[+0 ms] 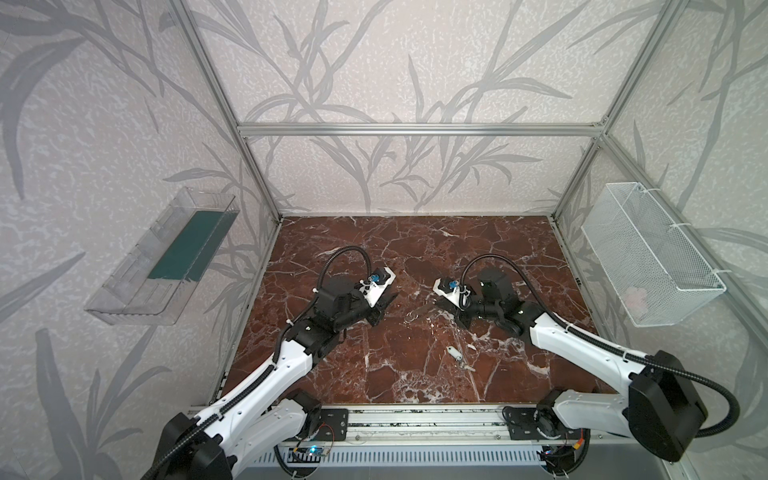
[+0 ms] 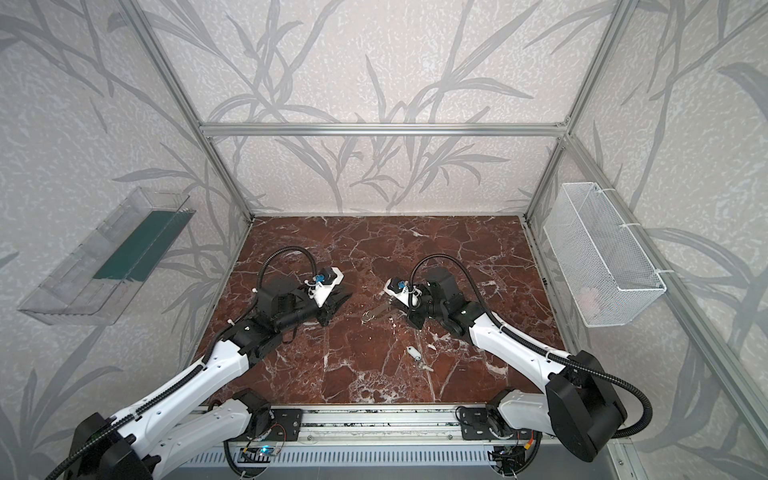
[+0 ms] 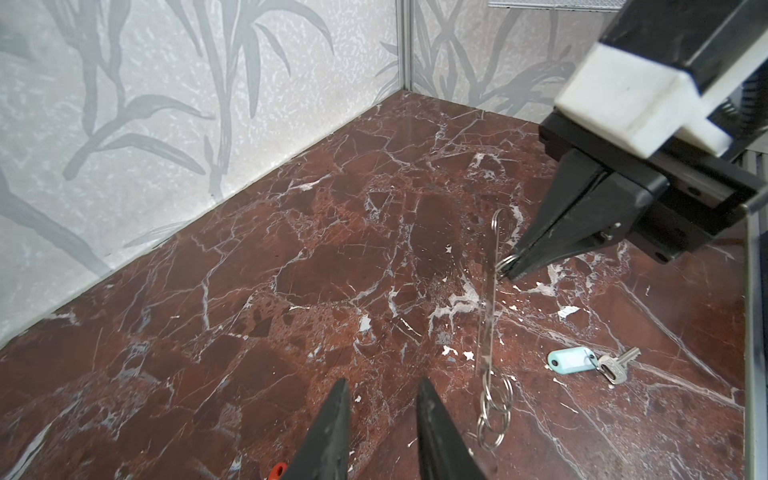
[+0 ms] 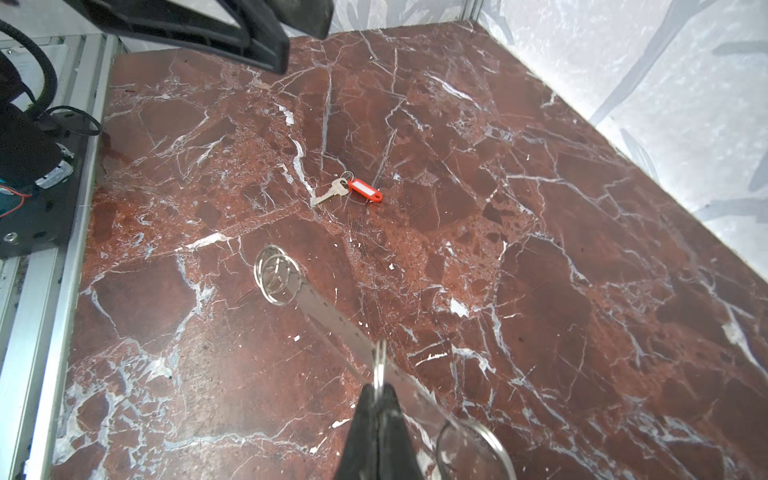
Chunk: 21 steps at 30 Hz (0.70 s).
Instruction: Put the keys on the keyring
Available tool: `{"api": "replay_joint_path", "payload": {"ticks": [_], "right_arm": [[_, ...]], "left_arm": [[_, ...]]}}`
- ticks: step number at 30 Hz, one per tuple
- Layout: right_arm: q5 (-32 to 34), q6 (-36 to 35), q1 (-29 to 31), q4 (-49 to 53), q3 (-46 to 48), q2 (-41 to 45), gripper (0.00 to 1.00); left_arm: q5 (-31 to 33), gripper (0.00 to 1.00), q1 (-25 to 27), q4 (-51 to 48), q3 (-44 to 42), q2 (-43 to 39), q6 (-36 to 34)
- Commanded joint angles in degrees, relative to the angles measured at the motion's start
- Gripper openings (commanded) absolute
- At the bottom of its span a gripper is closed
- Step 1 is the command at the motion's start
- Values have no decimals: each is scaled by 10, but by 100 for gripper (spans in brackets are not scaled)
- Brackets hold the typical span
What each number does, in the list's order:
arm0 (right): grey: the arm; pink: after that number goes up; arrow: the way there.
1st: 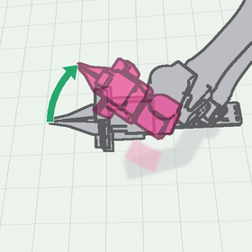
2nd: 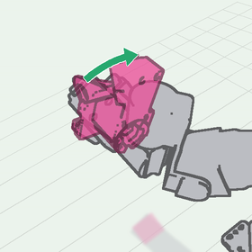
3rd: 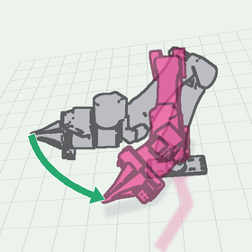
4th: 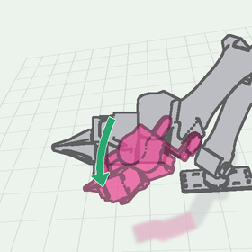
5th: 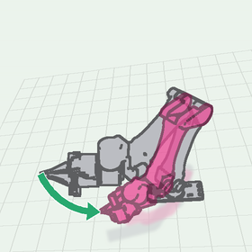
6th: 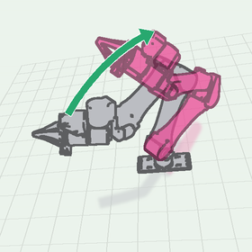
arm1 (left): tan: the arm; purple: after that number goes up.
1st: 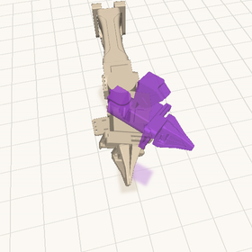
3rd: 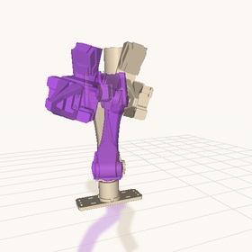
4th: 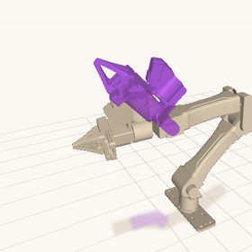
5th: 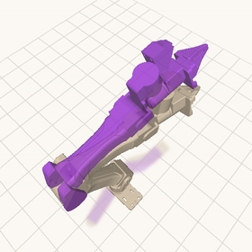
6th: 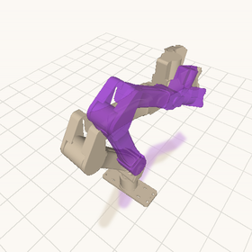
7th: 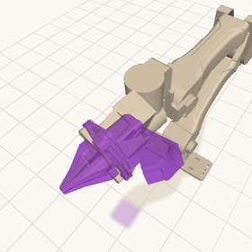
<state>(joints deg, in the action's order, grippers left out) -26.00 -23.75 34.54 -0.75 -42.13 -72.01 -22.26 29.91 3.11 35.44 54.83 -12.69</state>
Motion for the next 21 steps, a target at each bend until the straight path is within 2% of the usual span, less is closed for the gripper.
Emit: {"api": "replay_joint_path", "payload": {"ticks": [1,6,13,21], "right_arm": [[-13,-27,1,-21,-7,17,0],[-21,-41,2,-16,-11,19,0],[-36,-75,2,49,-41,15,0],[-61,-94,2,101,-64,15,0]], "left_arm": [[-36,28,10,24,-4,-2,-36],[-40,27,22,24,1,0,-60],[-37,24,49,-10,32,18,-125],[-62,24,71,-11,61,56,-171]]}}
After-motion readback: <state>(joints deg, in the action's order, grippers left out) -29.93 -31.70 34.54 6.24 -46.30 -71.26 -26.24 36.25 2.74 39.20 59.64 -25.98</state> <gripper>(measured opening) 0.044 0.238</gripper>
